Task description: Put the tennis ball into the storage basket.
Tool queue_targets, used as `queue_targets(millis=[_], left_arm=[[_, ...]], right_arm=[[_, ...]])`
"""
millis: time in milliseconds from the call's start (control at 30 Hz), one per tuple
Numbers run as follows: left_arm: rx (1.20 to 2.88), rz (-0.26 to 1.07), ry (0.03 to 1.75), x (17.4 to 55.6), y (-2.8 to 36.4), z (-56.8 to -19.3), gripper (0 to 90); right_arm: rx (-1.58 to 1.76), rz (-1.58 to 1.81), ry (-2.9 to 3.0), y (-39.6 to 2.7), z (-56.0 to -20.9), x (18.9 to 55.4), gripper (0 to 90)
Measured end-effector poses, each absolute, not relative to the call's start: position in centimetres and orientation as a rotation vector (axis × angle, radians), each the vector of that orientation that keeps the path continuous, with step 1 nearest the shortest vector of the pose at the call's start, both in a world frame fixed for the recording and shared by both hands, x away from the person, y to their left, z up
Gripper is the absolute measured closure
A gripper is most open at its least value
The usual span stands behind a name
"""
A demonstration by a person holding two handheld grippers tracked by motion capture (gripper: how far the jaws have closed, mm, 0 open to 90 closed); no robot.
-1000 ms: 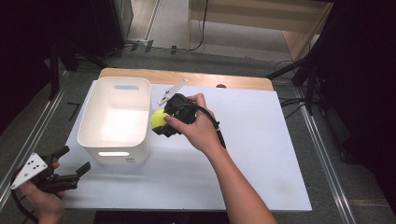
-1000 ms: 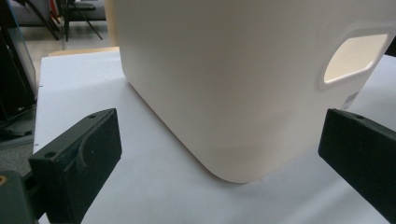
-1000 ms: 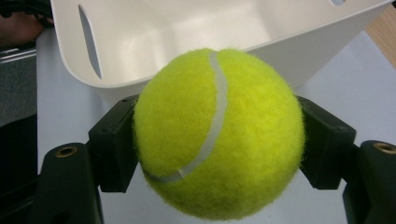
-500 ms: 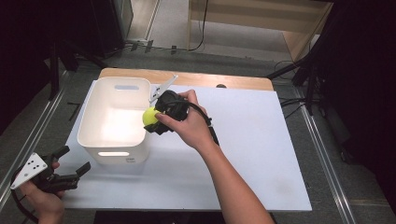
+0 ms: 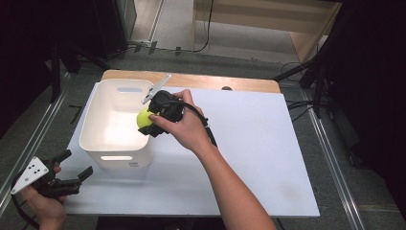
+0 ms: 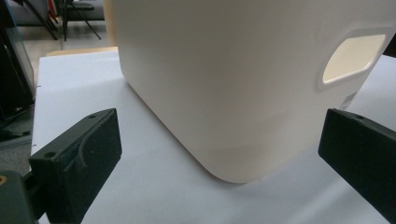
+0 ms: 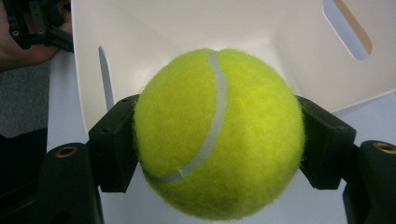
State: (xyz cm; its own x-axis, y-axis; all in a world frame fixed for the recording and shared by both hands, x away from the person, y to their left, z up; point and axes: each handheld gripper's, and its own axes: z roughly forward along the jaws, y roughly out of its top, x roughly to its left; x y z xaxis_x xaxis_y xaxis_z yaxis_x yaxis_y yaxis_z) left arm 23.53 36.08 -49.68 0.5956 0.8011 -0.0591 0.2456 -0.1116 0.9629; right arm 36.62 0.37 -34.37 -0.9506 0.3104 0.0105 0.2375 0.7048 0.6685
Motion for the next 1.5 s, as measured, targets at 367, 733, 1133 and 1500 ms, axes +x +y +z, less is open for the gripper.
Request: queue_targets(millis=[367, 733, 1133, 1500], left_arm=[[1.657, 0.591, 0.881, 23.5, 36.1, -49.7, 0.0], [1.655, 0.590, 0.881, 23.5, 36.1, -49.7, 0.0], [1.654, 0.590, 0.880, 23.5, 36.1, -49.7, 0.0], [1.657, 0.589, 0.878, 23.5, 36.1, -49.7, 0.0]], right_arm=[[0.421, 1.083, 2.821, 2.1, -34.5, 36.7, 23.8], [0.396, 1.068, 2.838, 3.5, -35.1, 36.8, 23.8], [0.359, 1.081, 2.837, 3.6, -35.8, 36.5, 11.0], [0.450, 1.167, 2.749, 1.3, -35.2, 36.2, 0.9]])
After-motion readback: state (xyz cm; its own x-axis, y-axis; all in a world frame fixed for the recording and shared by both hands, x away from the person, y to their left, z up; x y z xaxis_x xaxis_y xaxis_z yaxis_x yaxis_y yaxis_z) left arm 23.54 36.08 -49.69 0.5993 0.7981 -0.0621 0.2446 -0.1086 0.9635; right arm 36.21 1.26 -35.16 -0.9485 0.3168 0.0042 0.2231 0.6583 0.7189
